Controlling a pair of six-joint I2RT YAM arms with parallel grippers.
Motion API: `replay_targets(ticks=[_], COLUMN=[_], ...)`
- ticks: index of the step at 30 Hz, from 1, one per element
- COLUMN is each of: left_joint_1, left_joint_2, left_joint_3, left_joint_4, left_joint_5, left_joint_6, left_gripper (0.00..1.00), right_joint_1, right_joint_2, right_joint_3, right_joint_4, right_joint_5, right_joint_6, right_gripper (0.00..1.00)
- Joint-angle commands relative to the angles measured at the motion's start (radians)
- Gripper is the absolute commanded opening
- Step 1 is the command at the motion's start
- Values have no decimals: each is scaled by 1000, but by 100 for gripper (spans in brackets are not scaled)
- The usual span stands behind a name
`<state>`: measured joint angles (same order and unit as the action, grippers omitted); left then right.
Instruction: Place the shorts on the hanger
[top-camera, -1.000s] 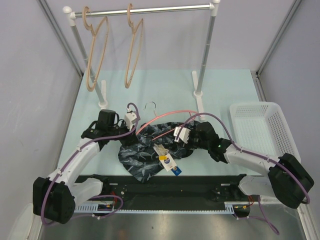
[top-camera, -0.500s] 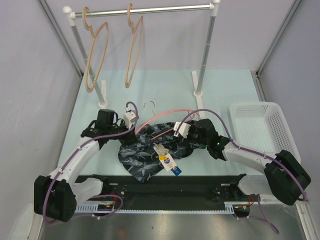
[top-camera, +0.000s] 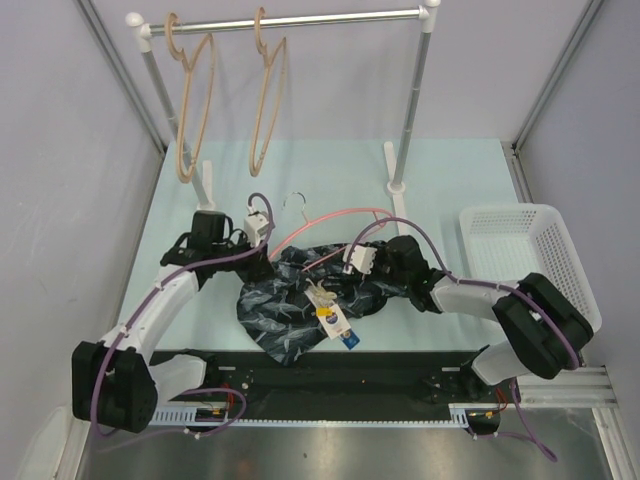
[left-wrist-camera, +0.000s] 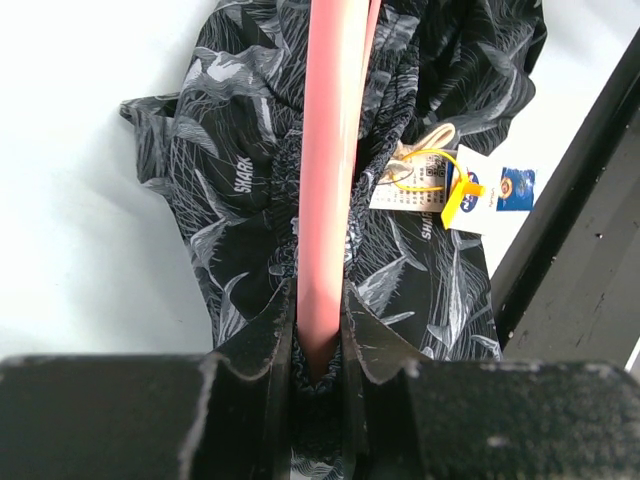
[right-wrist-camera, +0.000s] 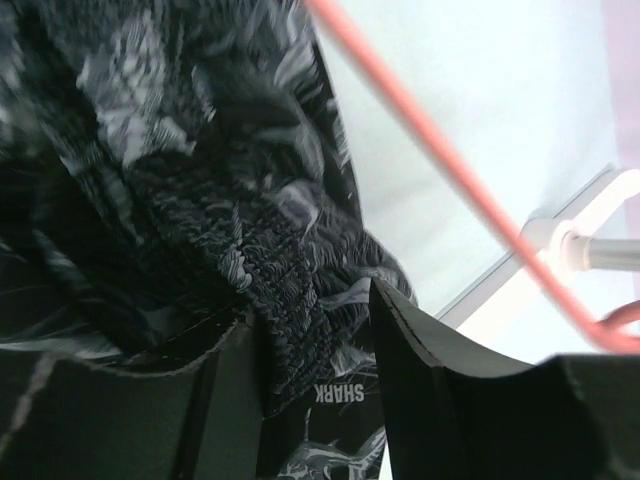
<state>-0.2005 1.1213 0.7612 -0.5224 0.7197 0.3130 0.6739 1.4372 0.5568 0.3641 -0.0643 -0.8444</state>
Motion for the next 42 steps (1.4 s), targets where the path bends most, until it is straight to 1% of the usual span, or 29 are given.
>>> replay_targets(ticks=[1, 2, 3, 5, 6, 9, 12, 14, 15, 16, 17, 18, 19, 24, 27, 28, 30, 31, 33, 35, 41, 42], left_joint_1=[24, 27, 35, 49, 65, 101, 125, 134, 139, 144, 148, 153, 156, 170, 176, 176, 176, 174, 171, 168, 156, 153], left_joint_2=[-3, -5, -5, -20, -35, -66, -100, -133, -146, -159, -190, -204, -221, -275, -276, -276, -279, -282, -281, -290, -291, -290], left_joint_3=[43, 43, 41, 35, 30, 20, 7, -2, -8, -11, -14, -19, -28, -34, -26, -23, -16, -13, -2, 4, 1, -5], left_joint_4=[42, 38, 36, 35, 35, 33, 18, 16, 16, 18, 16, 16, 16, -30, -82, -123, -155, -177, -240, -292, -315, -285], left_joint_5=[70, 73, 73, 83, 98, 124, 158, 199, 207, 233, 244, 253, 264, 282, 282, 284, 253, 238, 183, 155, 28, -27], left_joint_6=[-9, -5, -3, 6, 11, 32, 60, 72, 74, 72, 71, 69, 70, 109, 165, 225, 286, 349, 423, 504, 598, 592], left_gripper=[0, 0, 0, 0, 0, 0, 0, 0, 0, 0, 0, 0, 0, 0, 0, 0, 0, 0, 0, 0, 0, 0], right_joint_1=[-30, -31, -40, -54, -74, -97, -123, -157, -180, -204, -262, -284, -336, -483, -565, -585, -643, -657, -692, -701, -691, -686], right_joint_2=[25, 16, 9, -33, -56, -147, -216, -228, -227, -221, -215, -195, -187, -150, -120, -103, -86, -68, -58, -52, -55, -61], right_joint_3=[29, 35, 40, 58, 77, 95, 98, 109, 118, 147, 158, 167, 185, 230, 271, 284, 327, 344, 397, 428, 492, 499], right_joint_4=[58, 46, 27, -68, -141, -252, -409, -464, -540, -578, -614, -670, -694, -763, -806, -818, -855, -870, -908, -932, -984, -990], right_joint_5=[-17, -19, -22, -37, -48, -88, -126, -147, -173, -248, -281, -304, -345, -472, -512, -529, -557, -562, -559, -548, -494, -479], right_joint_6=[-42, -27, -13, 24, 71, 116, 152, 197, 220, 260, 280, 294, 316, 378, 390, 390, 384, 378, 360, 358, 337, 334], right_gripper=[48, 47, 38, 29, 18, 0, 0, 0, 0, 0, 0, 0, 0, 0, 0, 0, 0, 0, 0, 0, 0, 0])
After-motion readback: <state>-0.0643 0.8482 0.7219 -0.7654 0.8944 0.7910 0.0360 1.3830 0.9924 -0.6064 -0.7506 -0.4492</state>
